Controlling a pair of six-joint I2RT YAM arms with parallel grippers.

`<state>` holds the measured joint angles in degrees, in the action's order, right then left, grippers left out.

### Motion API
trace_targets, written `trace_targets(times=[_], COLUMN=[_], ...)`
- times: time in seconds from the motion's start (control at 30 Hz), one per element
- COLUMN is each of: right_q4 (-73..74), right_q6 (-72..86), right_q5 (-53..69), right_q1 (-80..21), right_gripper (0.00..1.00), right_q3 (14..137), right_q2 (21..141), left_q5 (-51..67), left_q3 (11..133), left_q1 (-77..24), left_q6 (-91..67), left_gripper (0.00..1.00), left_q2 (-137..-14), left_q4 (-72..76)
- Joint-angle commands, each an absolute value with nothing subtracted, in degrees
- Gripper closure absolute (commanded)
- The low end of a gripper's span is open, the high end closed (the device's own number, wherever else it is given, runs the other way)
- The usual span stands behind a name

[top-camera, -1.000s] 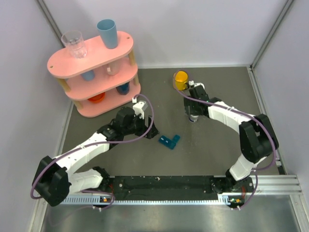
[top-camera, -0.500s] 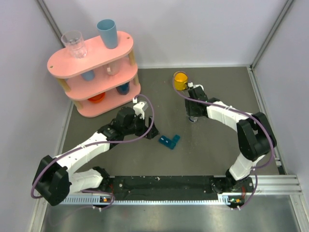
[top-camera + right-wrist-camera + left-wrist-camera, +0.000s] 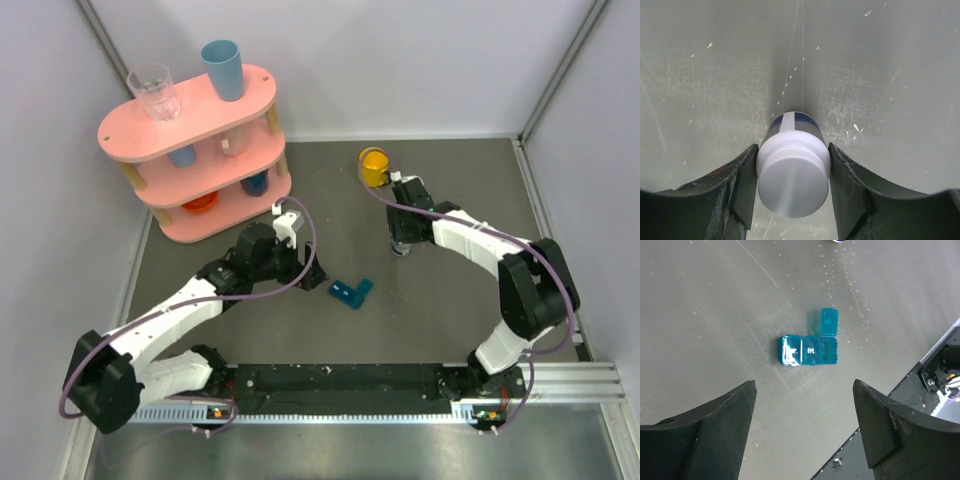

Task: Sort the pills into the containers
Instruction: Pick up the pill bottle at the center of the board.

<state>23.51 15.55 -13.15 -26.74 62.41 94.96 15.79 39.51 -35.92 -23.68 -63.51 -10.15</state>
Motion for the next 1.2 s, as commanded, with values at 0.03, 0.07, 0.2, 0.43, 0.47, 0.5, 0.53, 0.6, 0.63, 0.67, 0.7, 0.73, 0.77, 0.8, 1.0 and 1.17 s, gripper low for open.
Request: trace_targets(times=[0.03, 0.07, 0.2, 0.43, 0.47, 0.5, 0.53, 0.6, 0.63, 0.67, 0.7, 0.73, 0.77, 0.8, 1.0, 1.17], right_q4=[28.38, 30.13, 33.65, 39.81, 40.6, 41.48, 42.7, 44.03, 44.9, 45.35, 45.53, 46.14, 47.1, 47.63, 51.32, 52.91], right_q6=[15.82, 16.08, 18.19, 22.23, 22.58, 23.02, 23.98, 24.96, 25.92, 26.28, 26.63, 27.24, 27.68, 28.12, 29.09, 30.58], right_q5=[-7.23, -5.82, 1.22, 2.56, 2.29, 2.11, 2.11, 2.37, 2.63, 2.81, 3.16, 3.6, 3.69, 4.13, 6.68, 10.28], right_q1=[-26.46, -26.46, -26.54, -30.93, -32.5, -33.13, -33.83, -35.15, -35.24, -35.85, -36.12, -36.3, -36.56, -37.17, -41.29, -43.94], right_gripper=[1.0, 1.0, 1.0, 1.0, 1.0, 1.0, 1.0, 1.0, 1.0, 1.0, 1.0, 1.0, 1.0, 1.0, 1.0, 1.0], right_q3=[65.3, 65.22, 63.29, 61.17, 61.43, 61.61, 61.87, 62.49, 62.75, 63.28, 63.63, 63.98, 64.85, 65.39, 67.67, 68.12], right_q2=[81.67, 80.17, 72.52, 61.62, 60.83, 60.3, 59.16, 58.1, 57.31, 56.43, 56.08, 55.9, 55.81, 55.81, 55.9, 54.76], left_q5=[18.97, 19.33, 20.13, 22.76, 23.29, 23.29, 22.77, 18.21, 15.58, 13.29, 8.75, 6.35, 3.89, -2.31, -8.26, -9.15], left_q3=[40.96, 40.52, 39.55, 38.32, 38.67, 38.85, 39.37, 40.07, 41.3, 41.92, 42.71, 44.19, 44.9, 45.43, 39.92, 34.37], left_q1=[-35.68, -35.77, -35.86, -36.82, -37.26, -38.74, -39.98, -45.4, -47.61, -49.9, -54.71, -57.37, -60.09, -64.82, -68.91, -68.91], left_q6=[-23.03, -23.03, -23.38, -20.83, -20.48, -19.87, -19.52, -17.59, -16.8, -15.92, -14.69, -14.24, -13.8, -13.71, -14.33, -12.22], left_gripper=[0.17, 0.17, 0.16, 0.05, 0.03, 0.01, 0.01, 0.01, 0.01, 0.01, 0.01, 0.01, 0.01, 0.01, 0.01, 0.01], left_q2=[-52.85, -51.17, -42.56, -31.47, -31.55, -31.73, -32.25, -32.87, -34.52, -35.76, -37.25, -40.48, -42.08, -44.71, -44.83, -44.56], left_q4=[-11.07, -11.16, -12.13, -14.41, -15.37, -15.55, -15.56, -15.64, -15.47, -15.56, -15.64, -15.64, -15.64, -15.3, -4.76, 4.29])
